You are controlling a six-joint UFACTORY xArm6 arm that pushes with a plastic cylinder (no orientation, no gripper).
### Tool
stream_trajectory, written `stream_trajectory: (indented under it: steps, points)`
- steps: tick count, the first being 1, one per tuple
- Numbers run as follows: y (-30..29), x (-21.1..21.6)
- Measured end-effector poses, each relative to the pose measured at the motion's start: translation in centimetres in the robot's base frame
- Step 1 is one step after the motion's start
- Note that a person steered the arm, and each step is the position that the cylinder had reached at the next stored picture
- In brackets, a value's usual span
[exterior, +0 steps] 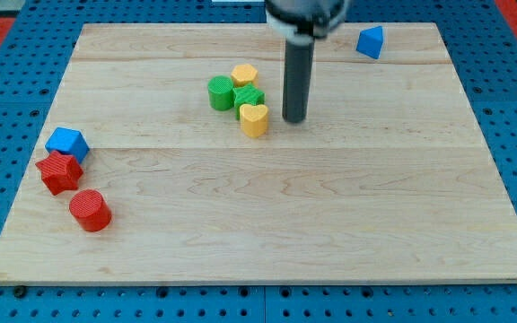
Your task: Move the blue cube left to the blue triangle
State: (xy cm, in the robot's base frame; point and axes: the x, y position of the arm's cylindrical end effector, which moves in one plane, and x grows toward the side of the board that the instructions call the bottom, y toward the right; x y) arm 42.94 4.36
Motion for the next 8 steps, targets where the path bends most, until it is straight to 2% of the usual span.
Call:
stream_trajectory:
  steps: [1, 2, 4, 5, 6, 7, 8]
  points:
    - [-4.2, 6.4]
    - [-9.9, 5.0]
    - [-27.5, -5.4]
    - [-34.6, -3.6]
    - [-34.8, -1.7]
    - [-34.8, 2.8]
    - [-32.4, 5.1]
